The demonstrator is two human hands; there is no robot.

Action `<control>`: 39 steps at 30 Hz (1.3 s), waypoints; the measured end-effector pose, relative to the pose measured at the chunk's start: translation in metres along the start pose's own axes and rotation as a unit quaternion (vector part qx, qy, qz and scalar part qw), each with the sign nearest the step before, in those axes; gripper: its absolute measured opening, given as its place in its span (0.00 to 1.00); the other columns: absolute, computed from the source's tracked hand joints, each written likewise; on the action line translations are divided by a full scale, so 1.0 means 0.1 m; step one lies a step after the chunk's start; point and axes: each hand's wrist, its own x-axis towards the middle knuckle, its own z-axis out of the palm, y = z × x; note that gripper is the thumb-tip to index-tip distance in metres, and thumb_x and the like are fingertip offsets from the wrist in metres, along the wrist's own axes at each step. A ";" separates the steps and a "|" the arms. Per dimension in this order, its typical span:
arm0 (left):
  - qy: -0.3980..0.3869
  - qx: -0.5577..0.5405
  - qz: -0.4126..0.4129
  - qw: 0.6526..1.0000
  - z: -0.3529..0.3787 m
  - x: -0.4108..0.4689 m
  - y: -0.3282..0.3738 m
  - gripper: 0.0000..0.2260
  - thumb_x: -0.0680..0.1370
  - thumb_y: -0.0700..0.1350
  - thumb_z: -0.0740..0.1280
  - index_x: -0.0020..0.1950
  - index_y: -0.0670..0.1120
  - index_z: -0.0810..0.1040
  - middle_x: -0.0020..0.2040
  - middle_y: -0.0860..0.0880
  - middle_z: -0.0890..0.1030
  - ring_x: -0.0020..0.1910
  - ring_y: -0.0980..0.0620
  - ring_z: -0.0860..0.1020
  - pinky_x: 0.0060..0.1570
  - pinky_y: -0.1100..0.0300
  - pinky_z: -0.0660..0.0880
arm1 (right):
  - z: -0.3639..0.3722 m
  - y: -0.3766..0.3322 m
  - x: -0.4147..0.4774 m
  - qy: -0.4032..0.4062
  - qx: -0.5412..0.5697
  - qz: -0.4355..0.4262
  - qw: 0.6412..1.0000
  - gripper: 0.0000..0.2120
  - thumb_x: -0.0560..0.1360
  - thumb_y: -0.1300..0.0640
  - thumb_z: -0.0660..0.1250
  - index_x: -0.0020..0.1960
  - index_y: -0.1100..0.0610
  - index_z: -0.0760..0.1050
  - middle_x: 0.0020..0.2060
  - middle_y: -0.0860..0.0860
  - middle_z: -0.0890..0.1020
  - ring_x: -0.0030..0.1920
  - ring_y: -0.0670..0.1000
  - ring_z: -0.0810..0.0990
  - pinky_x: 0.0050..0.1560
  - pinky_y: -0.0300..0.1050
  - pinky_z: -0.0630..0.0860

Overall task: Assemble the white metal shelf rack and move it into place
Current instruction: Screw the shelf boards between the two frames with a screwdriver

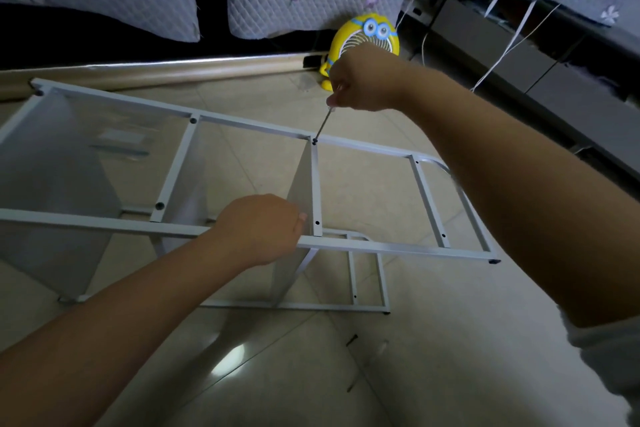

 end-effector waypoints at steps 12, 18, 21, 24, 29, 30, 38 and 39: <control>0.021 -0.005 0.004 1.000 0.00 -0.04 -0.01 0.18 0.83 0.48 0.46 0.46 0.45 0.73 0.43 0.46 0.74 0.41 0.51 0.70 0.44 0.59 0.67 | -0.01 -0.16 0.13 -0.041 0.100 0.057 0.992 0.04 0.76 0.65 0.56 0.47 0.61 0.69 0.42 0.59 0.75 0.38 0.56 0.76 0.27 0.40 0.69; 0.021 0.000 -0.008 1.000 0.00 -0.05 -0.04 0.19 0.82 0.49 0.46 0.51 0.44 0.75 0.52 0.43 0.78 0.47 0.47 0.73 0.50 0.57 0.70 | 0.02 -0.02 -0.03 -0.039 0.102 0.011 0.994 0.05 0.76 0.65 0.59 0.43 0.61 0.73 0.30 0.59 0.78 0.16 0.42 0.71 0.22 0.32 0.69; 0.021 -0.003 -0.008 1.000 0.01 -0.03 -0.02 0.19 0.82 0.49 0.46 0.53 0.44 0.75 0.51 0.44 0.78 0.46 0.48 0.73 0.49 0.56 0.70 | 0.03 -0.02 -0.01 0.003 0.093 0.026 0.995 0.10 0.76 0.60 0.61 0.50 0.67 0.76 0.46 0.64 0.80 0.39 0.48 0.80 0.35 0.39 0.69; 0.024 -0.017 0.010 1.000 0.03 -0.02 -0.01 0.17 0.82 0.49 0.47 0.42 0.46 0.70 0.42 0.47 0.76 0.40 0.51 0.72 0.43 0.58 0.68 | 0.01 -0.04 0.06 0.013 0.081 0.084 0.993 0.14 0.78 0.59 0.58 0.36 0.66 0.69 0.32 0.59 0.75 0.31 0.50 0.77 0.24 0.35 0.67; 0.028 -0.020 0.028 0.999 0.05 -0.02 0.03 0.18 0.82 0.49 0.47 0.33 0.50 0.61 0.32 0.52 0.68 0.31 0.56 0.66 0.38 0.60 0.63 | 0.01 -0.06 0.13 0.015 0.064 0.140 0.988 0.17 0.79 0.62 0.54 0.31 0.61 0.60 0.29 0.54 0.65 0.28 0.51 0.65 0.24 0.34 0.65; 0.031 -0.016 0.028 0.999 0.05 -0.02 0.01 0.18 0.82 0.49 0.47 0.34 0.49 0.63 0.33 0.52 0.68 0.32 0.55 0.67 0.38 0.60 0.64 | 0.02 -0.08 0.13 0.012 0.047 0.134 0.990 0.16 0.78 0.61 0.55 0.33 0.62 0.63 0.31 0.56 0.69 0.32 0.54 0.70 0.31 0.37 0.68; 0.046 0.006 0.052 0.998 0.05 -0.03 0.01 0.14 0.82 0.51 0.47 0.44 0.49 0.67 0.32 0.54 0.65 0.37 0.52 0.69 0.39 0.60 0.63 | 0.03 -0.01 0.01 -0.048 0.023 -0.004 0.999 0.13 0.76 0.62 0.59 0.60 0.62 0.71 0.59 0.58 0.75 0.58 0.58 0.74 0.54 0.43 0.67; 0.047 0.006 0.050 0.998 0.05 -0.02 0.00 0.14 0.82 0.51 0.46 0.44 0.49 0.67 0.32 0.54 0.65 0.37 0.52 0.68 0.39 0.60 0.63 | 0.02 -0.01 0.00 -0.041 0.017 -0.017 0.999 0.12 0.76 0.62 0.60 0.58 0.63 0.73 0.59 0.57 0.77 0.59 0.57 0.73 0.53 0.43 0.66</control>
